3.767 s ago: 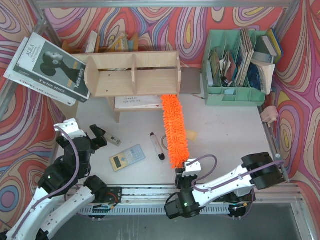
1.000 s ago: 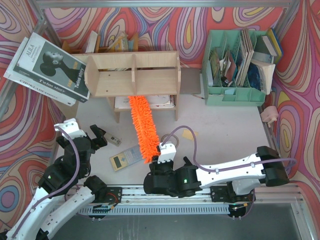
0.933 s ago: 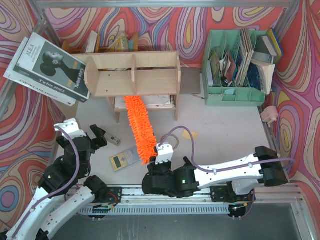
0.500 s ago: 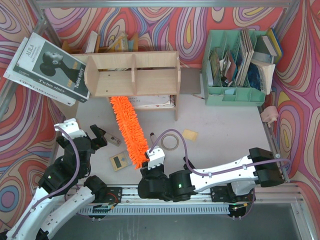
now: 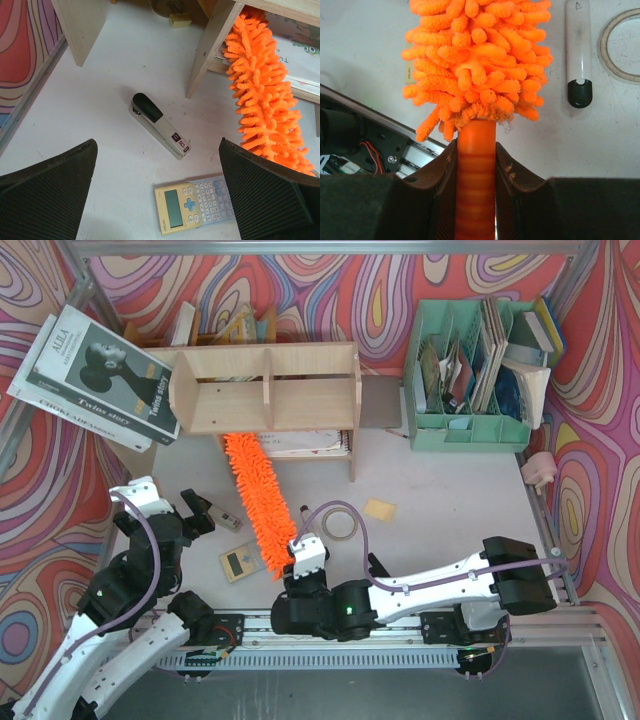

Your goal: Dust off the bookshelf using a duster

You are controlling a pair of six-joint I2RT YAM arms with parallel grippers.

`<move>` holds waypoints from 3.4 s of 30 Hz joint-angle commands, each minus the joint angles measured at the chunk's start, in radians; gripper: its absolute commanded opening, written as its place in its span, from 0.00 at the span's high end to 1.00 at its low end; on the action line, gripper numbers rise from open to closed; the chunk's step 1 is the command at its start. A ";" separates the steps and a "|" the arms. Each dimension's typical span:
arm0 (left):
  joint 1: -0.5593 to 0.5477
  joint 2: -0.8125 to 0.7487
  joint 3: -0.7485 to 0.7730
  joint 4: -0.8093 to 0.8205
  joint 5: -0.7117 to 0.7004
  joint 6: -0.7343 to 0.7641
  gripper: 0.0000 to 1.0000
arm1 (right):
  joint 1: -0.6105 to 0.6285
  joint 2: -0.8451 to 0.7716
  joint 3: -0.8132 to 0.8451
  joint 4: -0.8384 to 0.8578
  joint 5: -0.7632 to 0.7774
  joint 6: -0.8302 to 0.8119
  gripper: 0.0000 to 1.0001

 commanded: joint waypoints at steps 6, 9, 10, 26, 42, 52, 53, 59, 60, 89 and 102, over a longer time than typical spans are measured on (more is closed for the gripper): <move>-0.003 -0.003 0.010 0.006 -0.006 0.005 0.02 | 0.075 -0.095 0.049 0.031 0.169 -0.090 1.00; -0.003 -0.002 0.010 0.008 -0.005 0.007 0.02 | 0.078 -0.081 0.037 -0.022 0.165 -0.026 1.00; -0.003 -0.002 0.010 0.008 -0.006 0.007 0.02 | 0.066 -0.071 0.020 -0.027 0.144 -0.008 1.00; -0.003 0.001 0.010 0.009 -0.005 0.008 0.02 | 0.016 -0.193 -0.020 0.031 0.119 -0.075 1.00; -0.003 0.004 0.011 0.009 -0.004 0.008 0.02 | 0.018 -0.181 -0.043 -0.155 0.145 0.120 1.00; -0.004 0.003 0.010 0.010 -0.009 0.009 0.02 | 0.018 -0.293 -0.091 -0.180 0.182 0.135 1.00; -0.003 0.005 0.010 0.010 -0.008 0.010 0.02 | 0.018 -0.264 -0.103 -0.194 0.164 0.168 1.00; -0.003 0.014 0.010 0.011 -0.006 0.011 0.02 | 0.018 -0.187 -0.100 -0.321 0.130 0.319 1.00; -0.003 0.015 0.010 0.011 -0.005 0.011 0.02 | 0.018 -0.206 -0.087 -0.349 0.151 0.323 1.00; -0.004 0.003 0.012 0.004 -0.011 0.008 0.02 | -0.035 -0.124 -0.067 0.076 -0.045 -0.082 1.00; -0.003 0.002 0.010 0.011 -0.015 0.014 0.02 | 0.038 -0.214 -0.146 -0.030 0.062 0.024 1.00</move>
